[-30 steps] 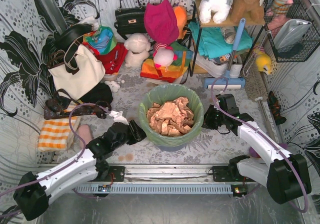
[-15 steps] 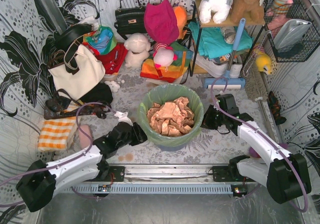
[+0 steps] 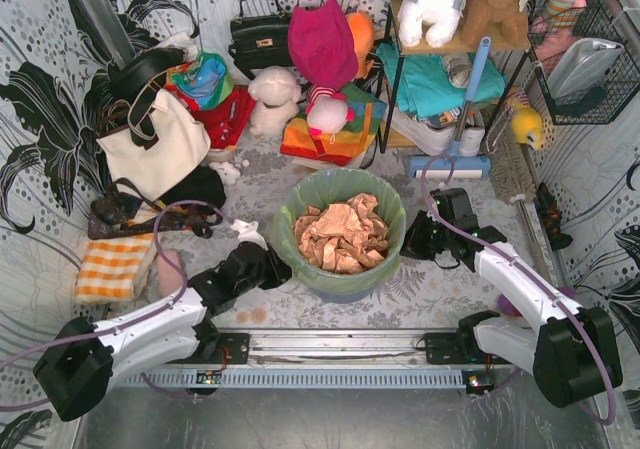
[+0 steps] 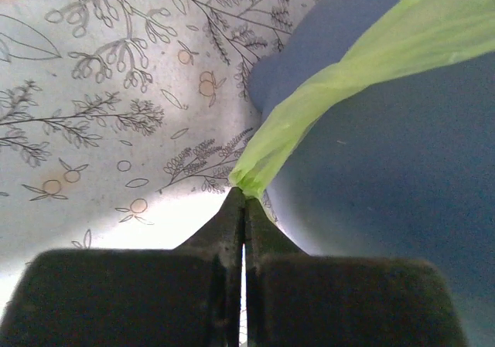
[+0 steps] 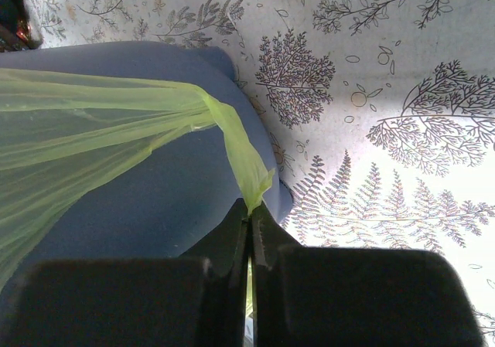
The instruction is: Tie the trash bag
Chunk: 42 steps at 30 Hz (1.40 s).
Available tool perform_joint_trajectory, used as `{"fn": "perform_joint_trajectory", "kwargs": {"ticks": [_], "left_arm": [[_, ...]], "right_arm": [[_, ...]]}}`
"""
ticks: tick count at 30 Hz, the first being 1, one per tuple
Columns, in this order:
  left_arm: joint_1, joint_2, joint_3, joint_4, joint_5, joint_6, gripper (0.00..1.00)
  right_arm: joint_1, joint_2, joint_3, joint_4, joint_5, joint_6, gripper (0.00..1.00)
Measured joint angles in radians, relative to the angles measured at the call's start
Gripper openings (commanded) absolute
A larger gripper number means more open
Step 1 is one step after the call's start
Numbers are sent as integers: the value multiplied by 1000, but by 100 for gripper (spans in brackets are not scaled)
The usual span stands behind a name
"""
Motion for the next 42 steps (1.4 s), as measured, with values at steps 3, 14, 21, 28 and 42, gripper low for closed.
{"fn": "perform_joint_trajectory", "kwargs": {"ticks": [3,14,21,28,42], "left_arm": [[0,-14,35,-64,-43,7,0],[7,-159,239,-423,-287,21,0],[7,-205,358,-591,-290,10,0],[7,-203,479,-719,-278,-15,0],[7,-210,395,-656,-262,-29,56]], "right_arm": [[0,-1,0,0,0,-1,0],[0,-3,0,0,-4,-7,0],[0,-37,1,-18,11,-7,0],[0,-147,52,-138,93,-11,0],[0,-178,62,-181,121,-11,0]]}}
